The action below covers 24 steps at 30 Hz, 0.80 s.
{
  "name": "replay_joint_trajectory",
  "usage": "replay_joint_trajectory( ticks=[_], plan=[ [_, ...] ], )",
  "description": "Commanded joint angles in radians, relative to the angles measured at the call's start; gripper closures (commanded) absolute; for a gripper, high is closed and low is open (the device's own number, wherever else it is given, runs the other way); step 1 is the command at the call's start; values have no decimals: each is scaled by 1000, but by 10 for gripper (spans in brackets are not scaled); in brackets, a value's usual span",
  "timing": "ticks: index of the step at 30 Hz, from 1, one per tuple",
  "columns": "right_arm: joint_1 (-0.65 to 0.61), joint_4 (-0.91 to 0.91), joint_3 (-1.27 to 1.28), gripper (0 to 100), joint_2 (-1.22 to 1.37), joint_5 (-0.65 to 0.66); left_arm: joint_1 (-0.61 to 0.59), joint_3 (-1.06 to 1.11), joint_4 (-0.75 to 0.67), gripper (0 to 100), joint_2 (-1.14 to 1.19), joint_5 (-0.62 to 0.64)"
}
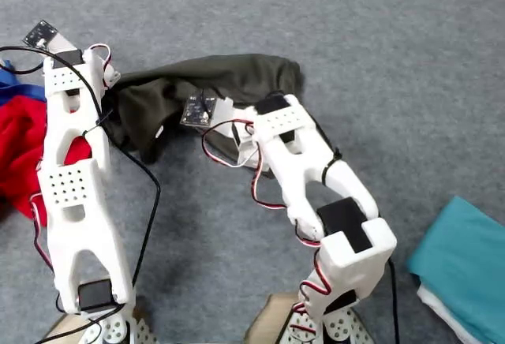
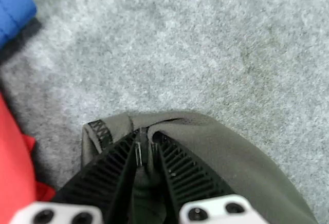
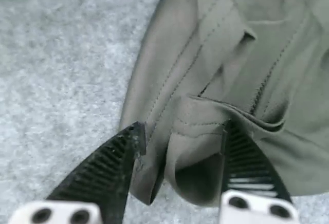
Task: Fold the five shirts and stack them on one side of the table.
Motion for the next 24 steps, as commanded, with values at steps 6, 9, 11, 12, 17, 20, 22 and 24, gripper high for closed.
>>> replay_joint_trajectory(
  ticks=[6, 9, 11, 12, 17, 20, 22, 24],
  plan=[
    [21, -12, -53, 750, -56, 0, 6, -43, 8, 982, -19, -11],
    [19, -32, -90, 750, -50, -29, 6, -41, 8, 982, -19, -11],
    [21, -52, -122, 750, -27, -58, 6, -41, 8, 982, -19, -11],
    [21, -52, -140, 750, -13, -66, 6, -41, 8, 982, -19, -11],
    [22, -51, -194, 829, 36, -121, 6, -43, 8, 982, -19, -11],
    [25, -48, -209, 912, 38, -143, 6, -43, 8, 982, -19, -11],
    [45, -46, -223, 946, 38, -158, 6, -43, 8, 982, -19, -11],
    [73, -17, -262, 961, 36, -181, 6, -43, 8, 982, -19, -11]
  ],
)
